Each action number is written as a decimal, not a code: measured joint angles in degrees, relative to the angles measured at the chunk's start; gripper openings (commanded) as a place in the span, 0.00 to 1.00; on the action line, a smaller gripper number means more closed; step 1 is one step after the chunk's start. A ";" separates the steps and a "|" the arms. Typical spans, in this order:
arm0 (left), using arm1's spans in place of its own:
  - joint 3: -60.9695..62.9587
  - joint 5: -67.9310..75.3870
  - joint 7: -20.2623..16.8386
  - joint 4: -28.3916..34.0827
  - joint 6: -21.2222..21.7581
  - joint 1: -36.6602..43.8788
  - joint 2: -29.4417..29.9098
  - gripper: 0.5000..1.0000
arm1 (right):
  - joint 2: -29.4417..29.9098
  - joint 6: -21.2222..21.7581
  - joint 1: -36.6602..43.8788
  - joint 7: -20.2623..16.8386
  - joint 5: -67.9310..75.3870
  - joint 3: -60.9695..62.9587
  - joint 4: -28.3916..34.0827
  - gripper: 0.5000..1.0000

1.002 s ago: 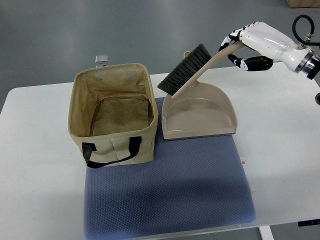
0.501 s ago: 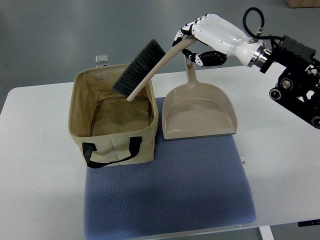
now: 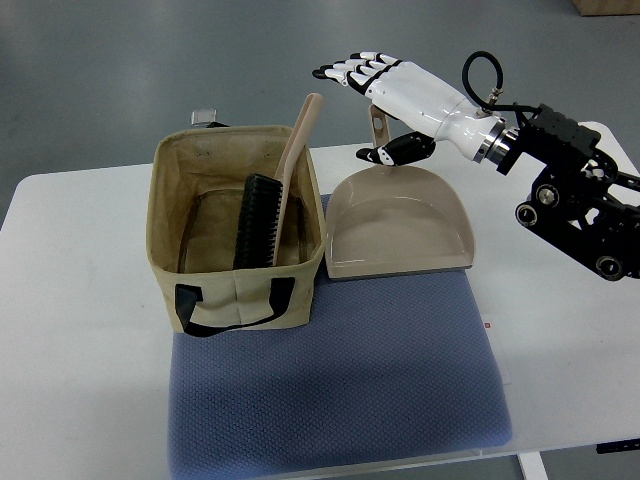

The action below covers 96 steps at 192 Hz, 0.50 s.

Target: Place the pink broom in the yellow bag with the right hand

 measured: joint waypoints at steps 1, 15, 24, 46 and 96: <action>0.00 0.00 0.00 0.00 0.00 0.00 0.00 1.00 | 0.00 0.01 -0.09 0.00 0.02 0.16 -0.02 0.83; 0.00 0.00 0.00 0.00 0.00 0.00 0.00 1.00 | -0.03 0.52 -2.12 0.00 0.81 3.97 -0.44 0.83; 0.00 0.00 0.00 0.00 0.00 0.00 0.00 1.00 | 0.04 1.17 -4.00 0.00 2.05 7.76 -1.08 0.83; 0.00 0.00 0.00 0.00 0.00 -0.01 0.00 1.00 | 1.05 6.84 -7.06 0.00 5.72 16.01 -2.04 0.83; 0.00 0.00 0.00 0.00 0.00 0.00 0.00 1.00 | 2.08 30.10 -13.22 -0.79 23.47 31.50 -3.00 0.83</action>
